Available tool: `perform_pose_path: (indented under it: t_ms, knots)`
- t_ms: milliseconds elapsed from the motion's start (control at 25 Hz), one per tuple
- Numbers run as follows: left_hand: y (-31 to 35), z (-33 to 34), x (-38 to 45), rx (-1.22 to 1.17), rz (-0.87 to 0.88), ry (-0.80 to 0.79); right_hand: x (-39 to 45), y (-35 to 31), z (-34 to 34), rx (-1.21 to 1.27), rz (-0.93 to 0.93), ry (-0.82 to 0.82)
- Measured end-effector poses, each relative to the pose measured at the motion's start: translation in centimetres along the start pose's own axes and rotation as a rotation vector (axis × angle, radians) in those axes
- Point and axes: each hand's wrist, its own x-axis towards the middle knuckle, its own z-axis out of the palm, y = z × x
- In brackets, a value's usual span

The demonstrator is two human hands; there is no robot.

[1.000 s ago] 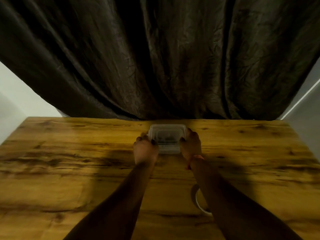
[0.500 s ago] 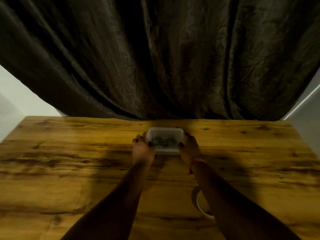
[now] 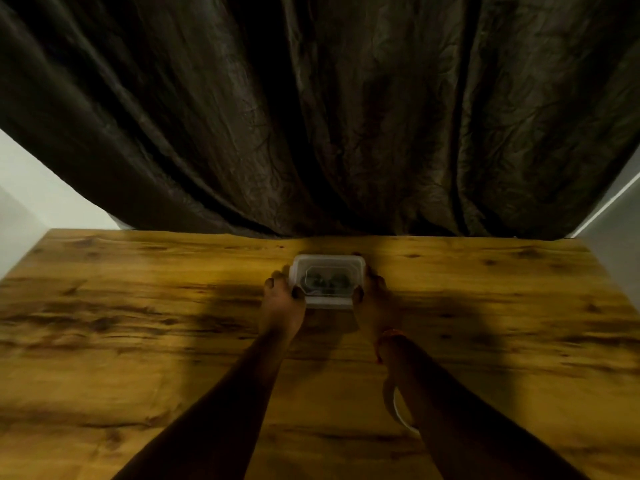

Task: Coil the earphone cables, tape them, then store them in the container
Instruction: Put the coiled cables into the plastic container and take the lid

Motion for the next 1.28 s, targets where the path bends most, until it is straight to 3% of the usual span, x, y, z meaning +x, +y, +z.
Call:
perform_pose_path:
  t_ms: [240, 400, 440, 520, 640, 760, 840, 1040, 1280]
  knots:
    - [-1.1, -0.3, -1.0, -0.016, 0.008, 0.029, -0.5, 0.1, 1.1, 0.078, 0.008, -0.007]
    - [-1.9, -0.6, -1.7, -0.177, -0.052, 0.131, -1.9, 0.3, -0.8, 0.318, 0.036, 0.049]
    - [-2.0, -1.0, -2.4, -0.175, -0.037, 0.178, -2.4, 0.9, -1.7, 0.353, 0.016, 0.109]
    - [-2.7, -1.4, -4.5, -0.010, 0.171, 0.187, -4.0, 3.1, -3.5, 0.299, -0.067, 0.209]
    - [-3.4, -0.4, -10.5, 0.240, 0.635, -0.059, -8.7, 8.7, -5.7, 0.173, -0.185, 0.226]
    - [-3.7, 2.4, -16.0, 0.405, 0.939, -0.336, -14.9, 13.6, -6.0, -0.002, -0.172, 0.297]
    - [-3.3, 4.0, -17.8, 0.487, 1.069, -0.436, -18.3, 14.8, -5.6, -0.074, -0.155, 0.318]
    - [-1.9, 5.5, -19.1, 0.611, 1.196, -0.556, -22.7, 15.4, -4.3, -0.191, -0.109, 0.315]
    - [-1.8, 6.3, -19.6, 0.675, 1.127, -0.559, -24.5, 16.7, -3.1, -0.316, -0.048, 0.289]
